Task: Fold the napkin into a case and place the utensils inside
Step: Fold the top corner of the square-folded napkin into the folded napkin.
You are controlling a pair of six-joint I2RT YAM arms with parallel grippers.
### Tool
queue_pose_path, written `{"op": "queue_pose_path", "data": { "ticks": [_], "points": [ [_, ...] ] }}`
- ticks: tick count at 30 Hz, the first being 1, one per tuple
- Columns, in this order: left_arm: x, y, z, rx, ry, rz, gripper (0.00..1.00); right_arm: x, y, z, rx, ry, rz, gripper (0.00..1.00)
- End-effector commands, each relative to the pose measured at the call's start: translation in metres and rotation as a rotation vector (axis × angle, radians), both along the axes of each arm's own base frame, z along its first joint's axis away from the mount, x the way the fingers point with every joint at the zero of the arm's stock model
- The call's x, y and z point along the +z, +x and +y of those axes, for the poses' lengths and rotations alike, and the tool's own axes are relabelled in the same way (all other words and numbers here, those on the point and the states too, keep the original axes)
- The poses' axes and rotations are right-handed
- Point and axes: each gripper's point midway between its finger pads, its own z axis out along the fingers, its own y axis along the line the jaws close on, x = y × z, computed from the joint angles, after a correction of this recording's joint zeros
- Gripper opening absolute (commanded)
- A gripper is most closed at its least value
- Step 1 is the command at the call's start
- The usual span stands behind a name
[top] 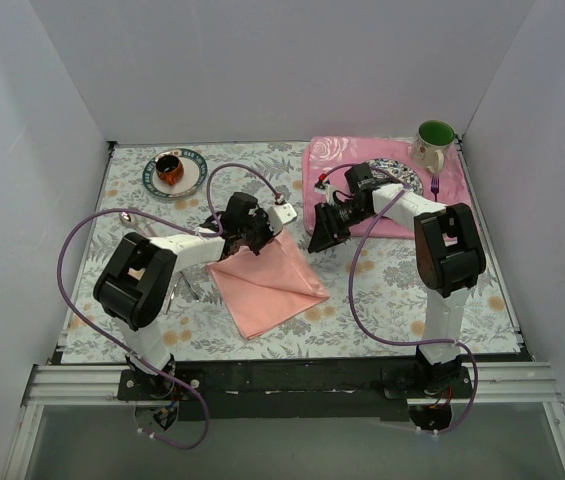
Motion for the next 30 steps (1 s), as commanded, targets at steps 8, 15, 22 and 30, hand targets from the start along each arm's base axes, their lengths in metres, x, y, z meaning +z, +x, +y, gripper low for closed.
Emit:
{"op": "queue_pose_path", "data": {
  "ticks": [8, 15, 22, 30],
  "points": [
    [0.012, 0.020, -0.005, 0.039, -0.023, -0.035, 0.00, 0.020, 0.001, 0.006, 0.016, 0.071, -0.018, 0.47],
    [0.010, 0.020, -0.006, 0.042, -0.028, -0.026, 0.00, 0.025, -0.009, 0.010, 0.032, 0.138, 0.012, 0.43],
    [0.006, 0.021, -0.004, 0.053, -0.020, -0.020, 0.00, 0.028, -0.019, 0.015, 0.024, 0.185, 0.084, 0.38],
    [0.013, 0.029, -0.005, 0.068, -0.022, -0.048, 0.00, 0.023, -0.029, 0.024, 0.046, 0.193, 0.114, 0.38]
  ]
}}
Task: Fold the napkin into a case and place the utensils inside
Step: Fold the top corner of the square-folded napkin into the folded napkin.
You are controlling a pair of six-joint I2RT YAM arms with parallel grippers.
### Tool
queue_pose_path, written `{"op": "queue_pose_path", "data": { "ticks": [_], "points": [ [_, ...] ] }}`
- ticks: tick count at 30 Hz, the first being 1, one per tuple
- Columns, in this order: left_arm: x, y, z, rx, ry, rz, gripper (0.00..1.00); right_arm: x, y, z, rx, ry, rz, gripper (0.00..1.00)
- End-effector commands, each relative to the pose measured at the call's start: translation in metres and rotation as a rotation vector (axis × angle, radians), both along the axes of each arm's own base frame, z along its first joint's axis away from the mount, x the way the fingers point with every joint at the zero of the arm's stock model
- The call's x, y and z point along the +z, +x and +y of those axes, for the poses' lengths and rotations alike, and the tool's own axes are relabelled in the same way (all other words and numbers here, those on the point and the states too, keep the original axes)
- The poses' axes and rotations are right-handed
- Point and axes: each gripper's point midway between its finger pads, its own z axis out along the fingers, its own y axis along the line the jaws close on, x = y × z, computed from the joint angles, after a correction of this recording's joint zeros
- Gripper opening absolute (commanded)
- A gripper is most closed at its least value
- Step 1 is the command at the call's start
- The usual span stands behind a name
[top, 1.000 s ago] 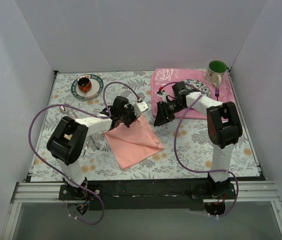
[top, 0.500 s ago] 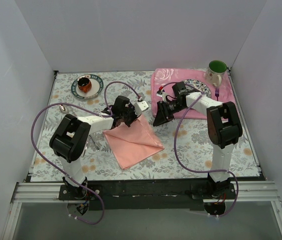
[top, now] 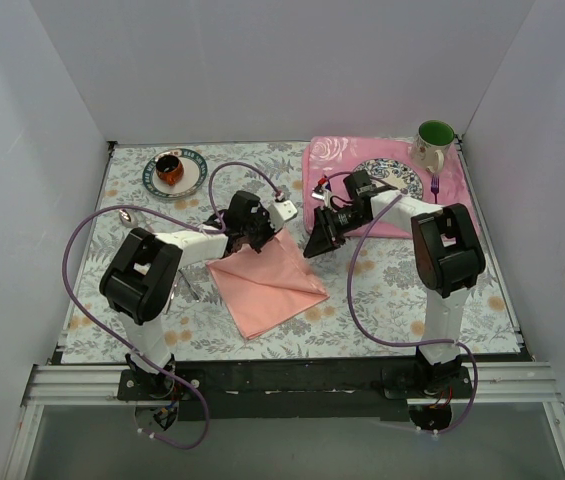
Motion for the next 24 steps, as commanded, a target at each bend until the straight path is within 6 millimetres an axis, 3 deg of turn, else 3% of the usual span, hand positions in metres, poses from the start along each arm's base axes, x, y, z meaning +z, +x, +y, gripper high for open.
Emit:
{"op": "queue_pose_path", "data": {
  "ticks": [1, 15, 24],
  "points": [
    [0.023, 0.020, -0.007, 0.017, -0.030, -0.069, 0.00, 0.012, -0.009, 0.009, 0.025, 0.053, 0.002, 0.38],
    [0.018, 0.018, -0.010, -0.004, -0.028, -0.048, 0.00, 0.007, -0.013, 0.011, 0.017, 0.055, 0.027, 0.38],
    [0.019, 0.021, -0.011, 0.001, -0.033, -0.049, 0.00, 0.000, -0.030, 0.015, 0.031, 0.060, 0.074, 0.36]
  ]
}}
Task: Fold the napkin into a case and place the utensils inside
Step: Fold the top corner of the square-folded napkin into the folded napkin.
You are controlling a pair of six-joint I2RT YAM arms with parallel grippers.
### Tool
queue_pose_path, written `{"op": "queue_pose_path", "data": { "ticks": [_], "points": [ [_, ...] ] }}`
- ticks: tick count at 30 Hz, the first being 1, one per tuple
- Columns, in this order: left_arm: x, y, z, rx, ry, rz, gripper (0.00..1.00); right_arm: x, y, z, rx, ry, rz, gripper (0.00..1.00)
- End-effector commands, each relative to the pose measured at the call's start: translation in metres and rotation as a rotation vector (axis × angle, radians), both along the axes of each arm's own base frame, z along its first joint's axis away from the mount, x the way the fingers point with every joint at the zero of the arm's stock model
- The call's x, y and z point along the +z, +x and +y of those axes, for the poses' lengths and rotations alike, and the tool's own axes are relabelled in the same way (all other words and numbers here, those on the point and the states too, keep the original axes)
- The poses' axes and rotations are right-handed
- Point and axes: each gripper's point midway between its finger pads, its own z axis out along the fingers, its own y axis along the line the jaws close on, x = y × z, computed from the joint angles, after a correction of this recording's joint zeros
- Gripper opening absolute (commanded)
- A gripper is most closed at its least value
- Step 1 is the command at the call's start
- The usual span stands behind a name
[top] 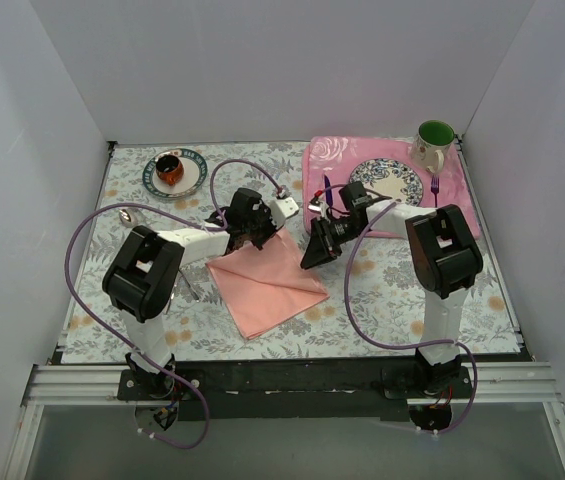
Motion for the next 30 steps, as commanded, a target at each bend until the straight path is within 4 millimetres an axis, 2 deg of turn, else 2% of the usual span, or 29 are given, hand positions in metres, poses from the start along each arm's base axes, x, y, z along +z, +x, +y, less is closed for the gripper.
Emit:
{"op": "queue_pose_path", "data": {
  "ticks": [1, 17, 24, 30],
  "points": [
    [0.015, 0.012, -0.007, -0.003, -0.029, -0.036, 0.00, 0.012, -0.008, 0.007, 0.024, 0.045, -0.015, 0.36],
    [0.011, 0.007, -0.012, -0.030, -0.033, -0.015, 0.00, -0.002, -0.015, 0.024, 0.054, 0.023, 0.003, 0.36],
    [0.010, 0.006, -0.013, -0.015, -0.041, 0.011, 0.00, -0.021, -0.017, 0.024, 0.052, -0.023, 0.022, 0.35],
    [0.008, 0.011, -0.012, 0.001, -0.035, 0.011, 0.00, -0.022, -0.018, 0.024, 0.052, -0.029, 0.024, 0.35]
  ]
}}
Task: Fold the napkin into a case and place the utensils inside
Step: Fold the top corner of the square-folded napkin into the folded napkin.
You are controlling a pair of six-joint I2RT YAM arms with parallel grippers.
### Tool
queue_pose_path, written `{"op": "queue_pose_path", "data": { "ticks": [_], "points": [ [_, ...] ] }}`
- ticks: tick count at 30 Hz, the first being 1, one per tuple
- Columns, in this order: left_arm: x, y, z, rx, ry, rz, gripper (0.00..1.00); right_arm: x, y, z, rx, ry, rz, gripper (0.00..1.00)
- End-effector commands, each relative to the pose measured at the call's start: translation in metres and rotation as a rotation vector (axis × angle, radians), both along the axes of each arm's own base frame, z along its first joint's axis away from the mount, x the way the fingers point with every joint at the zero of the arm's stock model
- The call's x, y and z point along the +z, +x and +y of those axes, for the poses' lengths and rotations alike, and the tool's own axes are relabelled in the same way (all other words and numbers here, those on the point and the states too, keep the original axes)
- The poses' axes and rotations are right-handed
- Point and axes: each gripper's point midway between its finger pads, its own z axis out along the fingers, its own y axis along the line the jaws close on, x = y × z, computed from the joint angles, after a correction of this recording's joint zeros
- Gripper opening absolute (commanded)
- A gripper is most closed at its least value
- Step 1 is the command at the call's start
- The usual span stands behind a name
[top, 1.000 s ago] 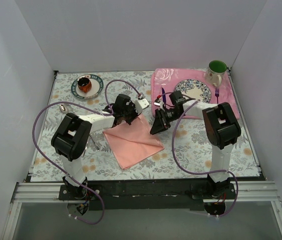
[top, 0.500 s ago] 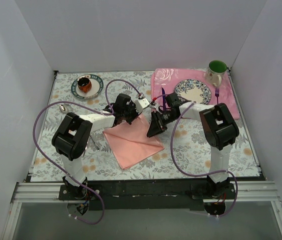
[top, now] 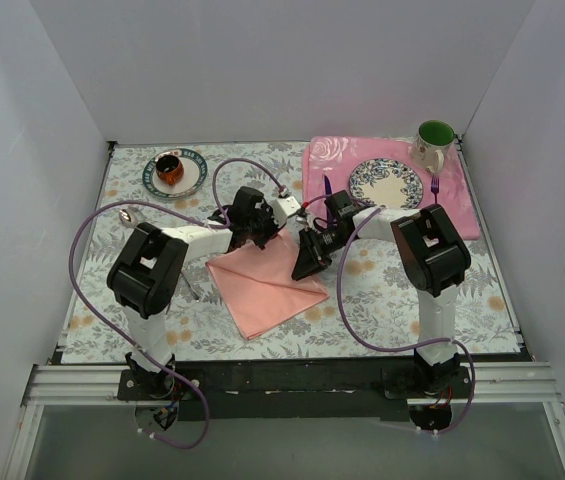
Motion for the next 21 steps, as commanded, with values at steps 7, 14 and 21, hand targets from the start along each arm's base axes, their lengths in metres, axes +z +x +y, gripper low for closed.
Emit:
{"op": "queue_pose_path", "data": {
  "ticks": [7, 14, 21],
  "points": [
    [0.013, 0.011, -0.005, 0.013, -0.020, -0.024, 0.00, -0.006, 0.003, 0.001, 0.001, -0.017, -0.012, 0.34],
    [0.027, 0.013, -0.005, 0.058, -0.061, -0.011, 0.00, -0.027, -0.002, -0.005, -0.011, -0.073, 0.023, 0.33],
    [0.092, -0.001, 0.010, 0.119, -0.308, 0.214, 0.30, -0.037, -0.003, -0.008, -0.023, -0.111, 0.033, 0.33]
  ]
}}
